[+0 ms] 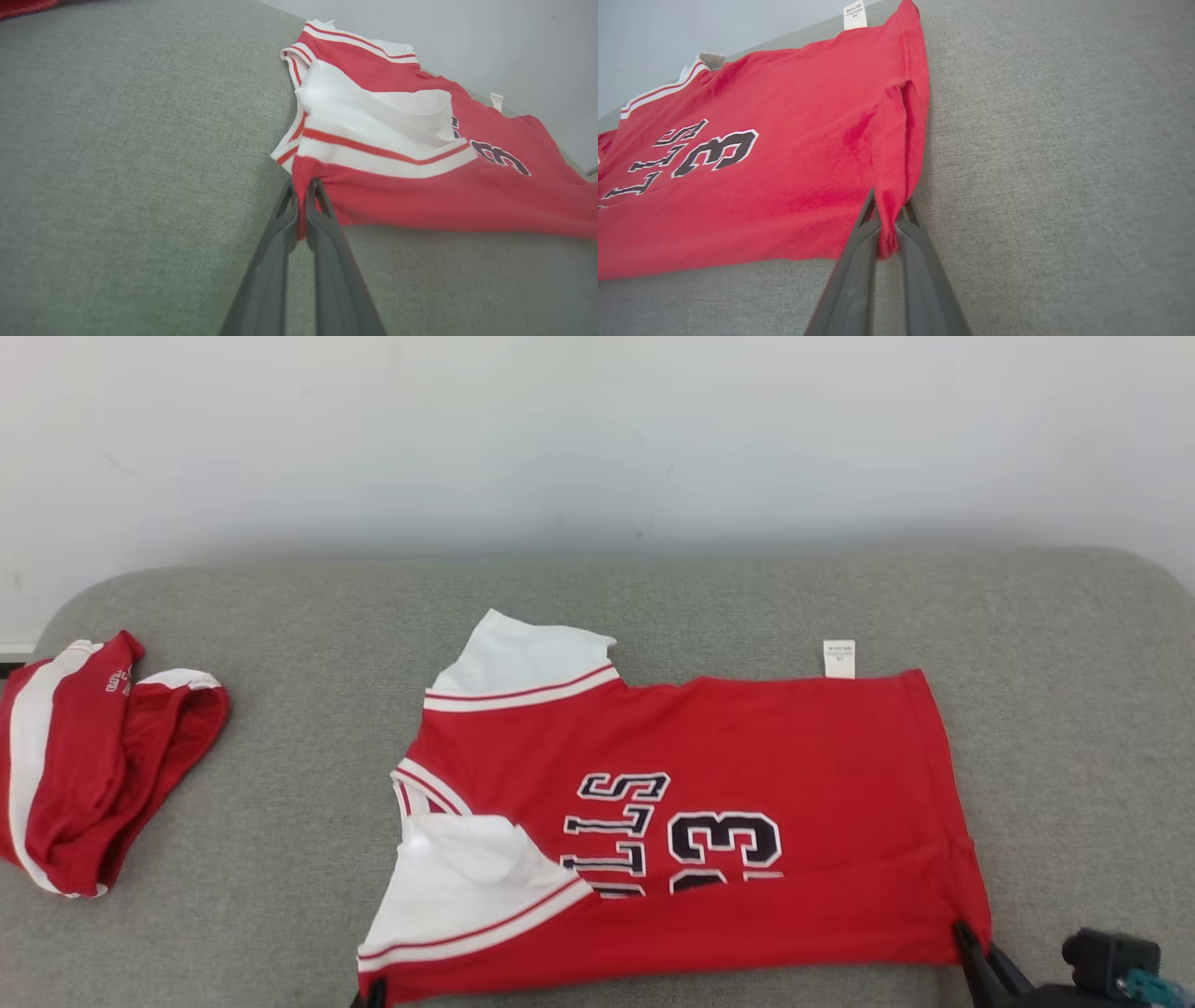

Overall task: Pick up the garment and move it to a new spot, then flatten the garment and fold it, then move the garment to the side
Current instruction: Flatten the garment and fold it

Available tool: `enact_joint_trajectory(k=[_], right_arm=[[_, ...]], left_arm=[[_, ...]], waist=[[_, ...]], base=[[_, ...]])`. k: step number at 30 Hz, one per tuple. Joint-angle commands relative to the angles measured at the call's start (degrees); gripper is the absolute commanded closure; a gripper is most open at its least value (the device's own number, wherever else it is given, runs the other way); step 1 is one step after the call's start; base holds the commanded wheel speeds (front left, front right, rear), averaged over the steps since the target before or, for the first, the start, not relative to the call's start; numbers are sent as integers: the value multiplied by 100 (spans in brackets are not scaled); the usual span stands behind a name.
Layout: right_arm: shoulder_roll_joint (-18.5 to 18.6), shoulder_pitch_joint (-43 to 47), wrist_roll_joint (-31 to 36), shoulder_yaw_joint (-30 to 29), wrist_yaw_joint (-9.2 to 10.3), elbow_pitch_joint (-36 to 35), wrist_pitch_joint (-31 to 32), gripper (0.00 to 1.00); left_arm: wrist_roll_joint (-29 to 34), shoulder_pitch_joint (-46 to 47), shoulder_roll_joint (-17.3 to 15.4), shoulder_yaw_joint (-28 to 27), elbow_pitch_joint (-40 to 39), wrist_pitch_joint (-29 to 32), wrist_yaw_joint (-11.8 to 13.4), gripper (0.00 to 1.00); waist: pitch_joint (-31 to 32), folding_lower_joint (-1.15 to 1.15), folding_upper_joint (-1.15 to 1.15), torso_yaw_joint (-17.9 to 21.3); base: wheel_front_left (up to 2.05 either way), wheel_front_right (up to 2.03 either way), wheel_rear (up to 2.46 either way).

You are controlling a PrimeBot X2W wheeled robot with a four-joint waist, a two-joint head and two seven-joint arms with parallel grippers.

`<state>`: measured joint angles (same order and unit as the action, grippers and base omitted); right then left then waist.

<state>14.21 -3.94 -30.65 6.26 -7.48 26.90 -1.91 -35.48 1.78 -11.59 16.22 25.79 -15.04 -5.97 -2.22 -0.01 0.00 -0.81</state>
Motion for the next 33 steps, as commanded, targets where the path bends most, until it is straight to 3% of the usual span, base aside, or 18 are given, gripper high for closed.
enact_joint_trajectory(k=[1,5,6,7,8,13,20,33], right_arm=[[43,209,50,-97,-1,-142,81,100],[-61,626,129,-355,-1,-486,297,100],[-90,687,161,-403,-1,-551,341,77],[-122,736,204,-467,-1,-605,372,15],[-171,772,234,-539,-1,-653,388,0],[-340,744,515,-753,-1,-979,298,0],[-632,559,731,-973,-1,-1476,-292,0],[-673,192,1166,-359,-1,-1762,-1187,0]], left_arm=[[-20,-181,-10,-1,-98,-18,41,100],[24,-438,19,114,-223,30,93,100],[39,-463,32,124,-239,29,112,89],[44,-493,56,134,-239,26,131,37],[32,-506,79,131,-236,21,135,0],[142,-464,82,-35,-397,-9,197,0],[633,-471,161,-735,-1163,-17,341,0],[1765,-273,121,-1214,-1946,-19,305,0]], waist=[[61,1,0,-66],[103,1,0,-100],[110,1,0,-99],[120,1,0,-92],[134,1,0,-89],[211,1,0,-28],[286,1,0,43],[295,1,0,103]], base=[[0,0,0],[0,0,0],[0,0,0],[0,0,0],[0,0,0],[0,0,0],[0,0,0],[0,0,0]])
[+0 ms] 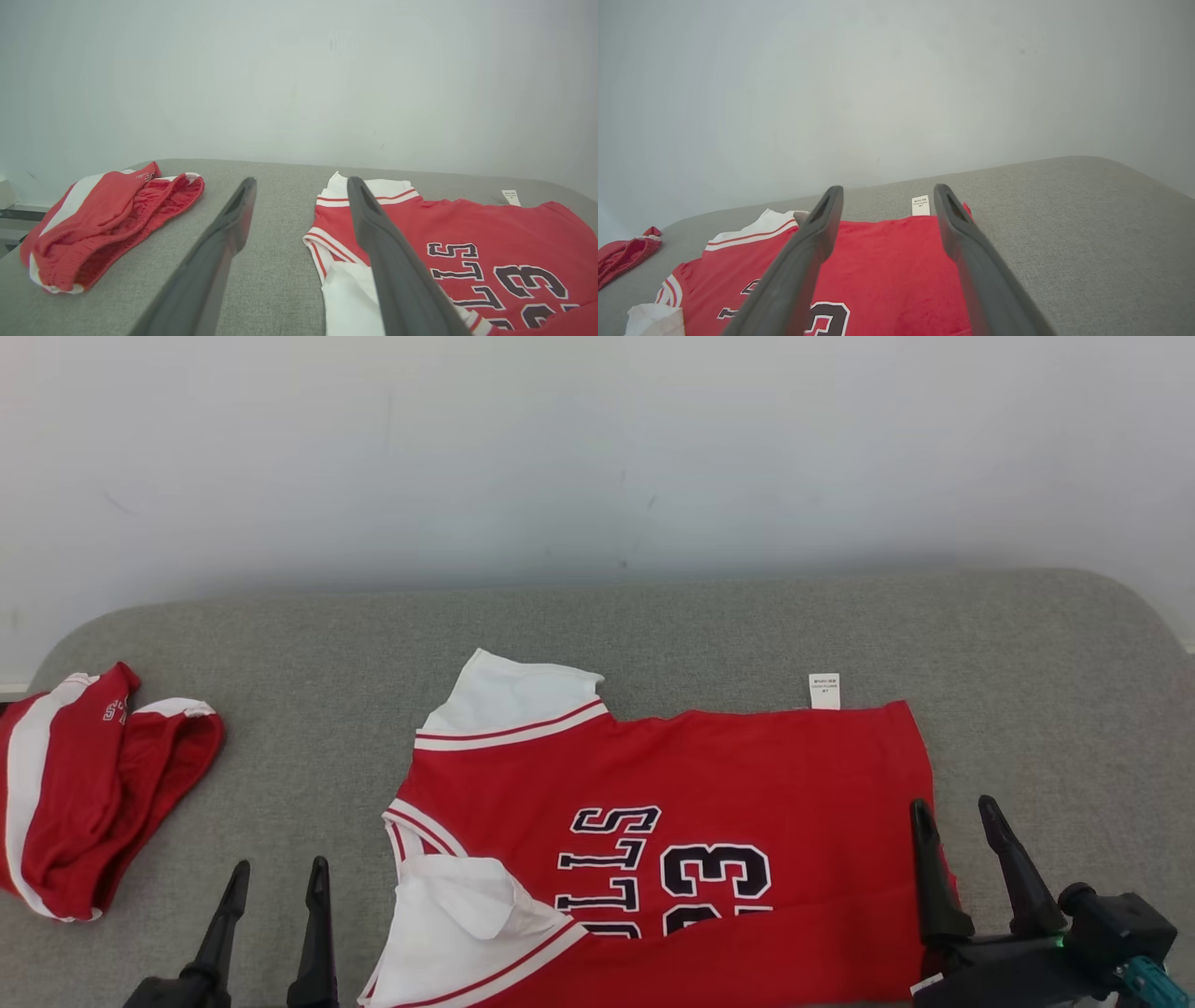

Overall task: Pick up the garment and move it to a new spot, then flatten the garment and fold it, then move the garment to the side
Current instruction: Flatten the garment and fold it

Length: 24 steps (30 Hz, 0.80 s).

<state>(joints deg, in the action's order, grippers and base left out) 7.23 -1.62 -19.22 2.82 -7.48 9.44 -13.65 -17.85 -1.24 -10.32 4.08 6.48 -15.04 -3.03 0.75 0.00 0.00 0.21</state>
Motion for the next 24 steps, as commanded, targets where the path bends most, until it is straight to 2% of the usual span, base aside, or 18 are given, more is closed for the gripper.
enact_joint_trajectory(k=[1,11,24], right_arm=[[33,-67,72,28,-1,-30,-47,0],[-91,7,477,164,-1,-99,-156,0],[-222,394,604,31,-1,-383,-151,0]], left_arm=[[30,29,4,-5,-43,-19,-17,0],[305,-147,141,-187,-149,-20,-243,0],[408,-457,266,-588,-209,-20,-381,0]], waist=[[-8,0,0,7],[-30,0,0,11],[-15,0,0,-58]], base=[[0,0,0],[0,0,0],[0,0,0]])
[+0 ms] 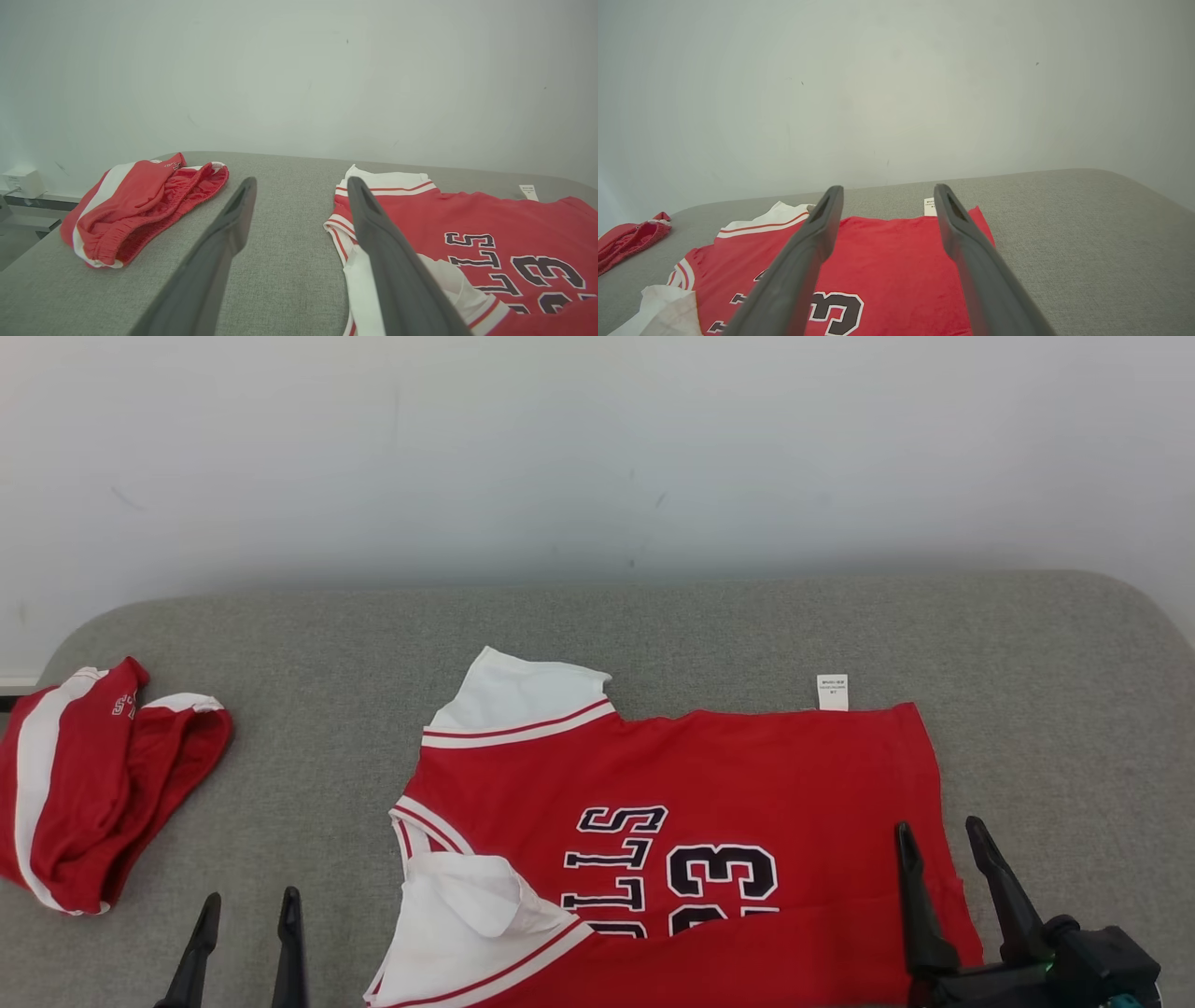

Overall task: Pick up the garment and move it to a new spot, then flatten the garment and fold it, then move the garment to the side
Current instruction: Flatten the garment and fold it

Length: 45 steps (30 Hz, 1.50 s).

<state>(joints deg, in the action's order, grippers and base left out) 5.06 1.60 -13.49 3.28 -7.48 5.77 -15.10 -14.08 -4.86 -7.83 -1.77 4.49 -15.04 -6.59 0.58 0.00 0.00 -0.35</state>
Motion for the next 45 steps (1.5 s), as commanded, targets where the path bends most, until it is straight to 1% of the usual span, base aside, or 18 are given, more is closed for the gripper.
enact_joint_trajectory(k=[1,13,18,20,23,26,29,36,42,45], right_arm=[[-8,98,53,-20,-1,-7,-6,0],[24,77,81,16,-1,97,-5,0],[164,-148,116,48,-1,277,-4,0],[262,-329,84,38,-1,466,19,0],[449,-727,51,11,-1,757,191,0],[578,-1211,-59,-25,-1,1066,494,0],[694,-1757,-149,-78,-1,1356,824,0],[834,-3070,-257,0,-1,2147,1542,0],[767,-4071,-200,188,-1,2814,2050,0],[693,-4510,-217,283,-1,3111,2283,0]], left_arm=[[41,-115,27,-16,3,-20,-31,0],[116,-223,136,-154,39,-20,-73,0],[129,-35,28,-160,169,-20,-86,0],[136,187,-125,-81,304,-18,-95,0],[-51,642,-380,34,463,107,-86,0],[-242,1230,-733,317,576,327,-86,0],[-592,1922,-1111,688,742,603,-84,0],[-1524,3603,-1890,1713,1239,1270,-83,0],[-2179,4873,-2367,2845,1714,1852,-84,0],[-2596,5369,-2479,3308,1983,2052,-84,0]], waist=[[5,0,0,-6],[-8,0,0,62],[-65,0,0,153],[-109,0,0,194],[-278,0,0,251],[-541,0,0,307],[-880,0,0,367],[-1653,0,0,542],[-2134,0,0,693],[-2287,0,0,771]], base=[[0,0,0],[0,0,0],[0,0,0],[0,0,0],[0,0,0],[0,0,0],[0,0,0],[0,0,0],[0,0,0],[0,0,0]])
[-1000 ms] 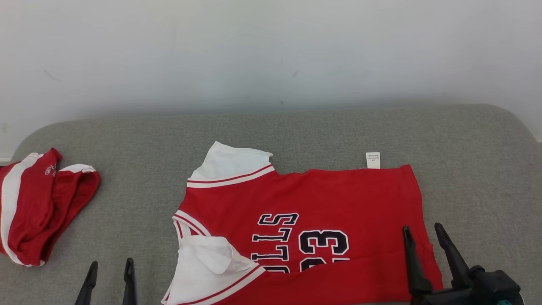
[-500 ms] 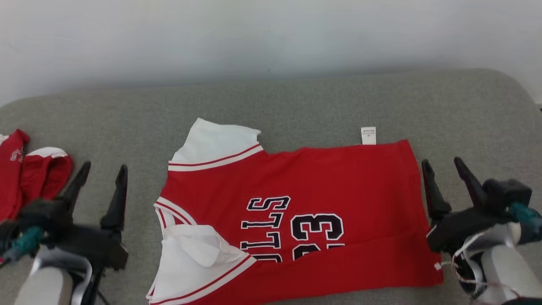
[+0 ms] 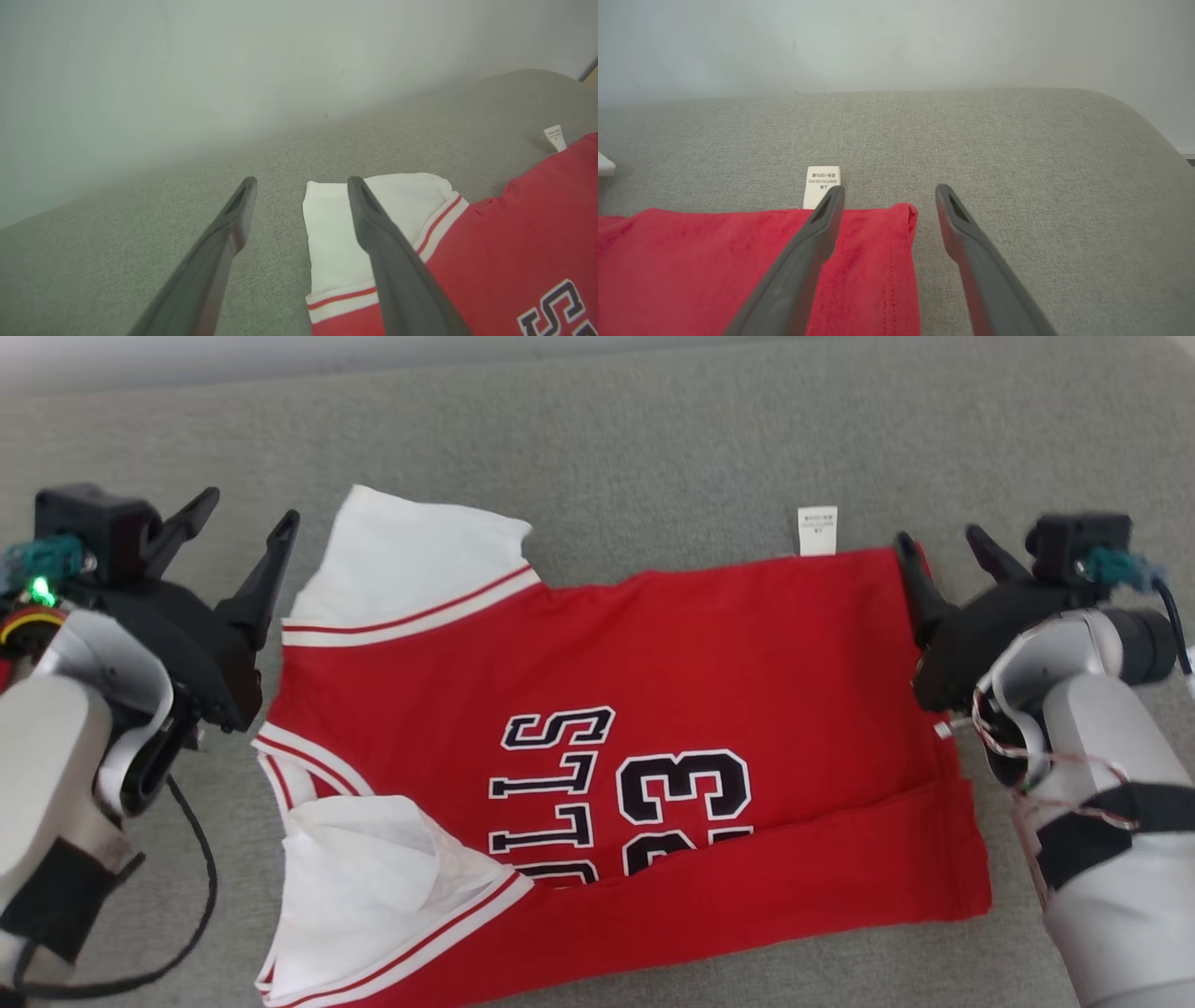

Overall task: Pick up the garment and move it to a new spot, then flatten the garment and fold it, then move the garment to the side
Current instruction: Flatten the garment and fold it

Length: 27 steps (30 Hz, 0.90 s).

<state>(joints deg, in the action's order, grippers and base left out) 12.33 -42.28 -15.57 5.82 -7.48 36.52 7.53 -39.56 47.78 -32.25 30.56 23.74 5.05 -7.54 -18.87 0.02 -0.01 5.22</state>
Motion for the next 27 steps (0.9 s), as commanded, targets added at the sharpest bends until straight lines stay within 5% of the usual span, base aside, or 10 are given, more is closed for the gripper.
enact_joint_trajectory(k=[1,11,27], right_arm=[[-63,-245,-41,63,-1,141,97,0],[-320,-1102,-133,289,-1,1078,491,0],[-553,-1765,-400,744,-1,1756,615,0]], left_arm=[[-145,254,-103,227,140,119,12,0],[-882,1289,-406,1392,929,435,11,0],[-1557,2019,-516,2307,1777,425,11,0]], waist=[[-390,-2,1,244],[-642,-2,1,529],[-930,-2,1,838]], base=[[0,0,0],[0,0,0],[0,0,0]])
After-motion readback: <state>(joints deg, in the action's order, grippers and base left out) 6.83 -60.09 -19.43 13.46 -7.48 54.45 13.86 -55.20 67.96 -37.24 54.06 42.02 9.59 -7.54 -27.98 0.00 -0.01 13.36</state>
